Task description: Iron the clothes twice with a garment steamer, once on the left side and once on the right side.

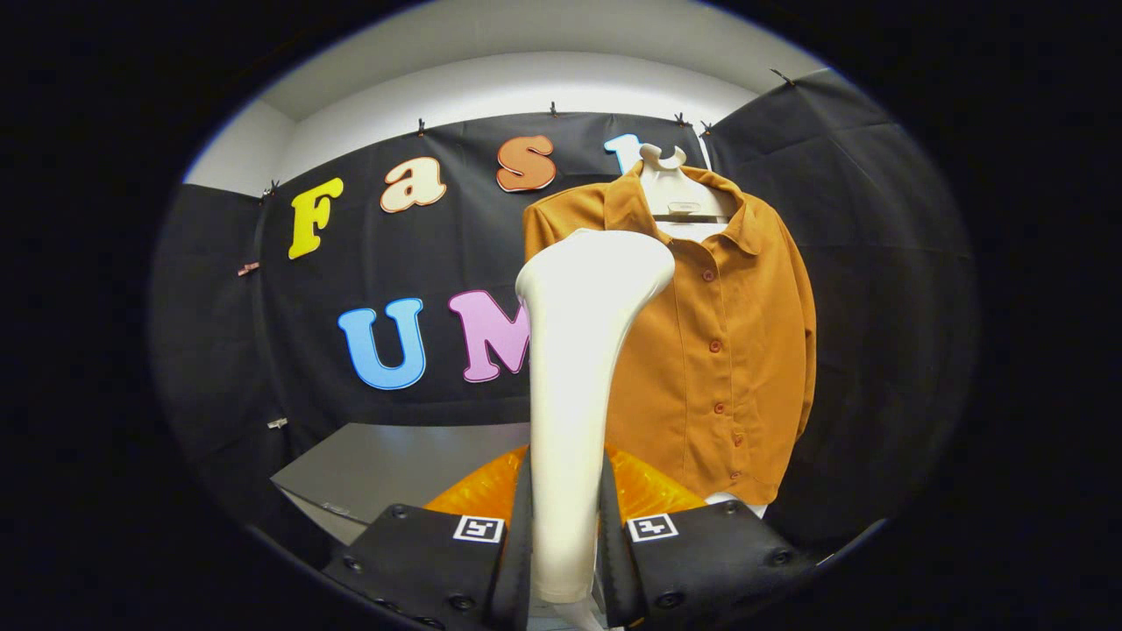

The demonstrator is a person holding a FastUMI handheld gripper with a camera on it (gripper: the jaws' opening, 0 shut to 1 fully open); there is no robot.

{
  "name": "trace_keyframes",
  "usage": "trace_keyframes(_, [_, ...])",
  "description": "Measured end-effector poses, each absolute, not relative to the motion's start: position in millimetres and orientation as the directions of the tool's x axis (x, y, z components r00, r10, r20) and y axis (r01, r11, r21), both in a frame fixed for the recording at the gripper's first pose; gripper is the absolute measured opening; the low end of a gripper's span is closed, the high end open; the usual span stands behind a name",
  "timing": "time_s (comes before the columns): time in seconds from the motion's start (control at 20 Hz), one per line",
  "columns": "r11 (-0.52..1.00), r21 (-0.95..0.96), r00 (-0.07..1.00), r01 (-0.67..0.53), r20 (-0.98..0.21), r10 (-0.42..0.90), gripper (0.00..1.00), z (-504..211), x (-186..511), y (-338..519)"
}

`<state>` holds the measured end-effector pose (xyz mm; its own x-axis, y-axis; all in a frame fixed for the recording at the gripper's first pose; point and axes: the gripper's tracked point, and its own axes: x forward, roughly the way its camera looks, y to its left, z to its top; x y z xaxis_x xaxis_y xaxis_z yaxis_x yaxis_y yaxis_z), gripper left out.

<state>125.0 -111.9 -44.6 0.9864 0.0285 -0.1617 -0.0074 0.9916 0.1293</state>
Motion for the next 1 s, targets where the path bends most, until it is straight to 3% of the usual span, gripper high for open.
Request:
trace_keyframes(0.55, [0.956,0.213,0.962,-0.204,-0.135,0.236,0.37,-58,197,-174])
trace_keyframes(1.0, [0.927,0.275,0.936,-0.255,-0.169,0.307,0.37,-98,216,-186])
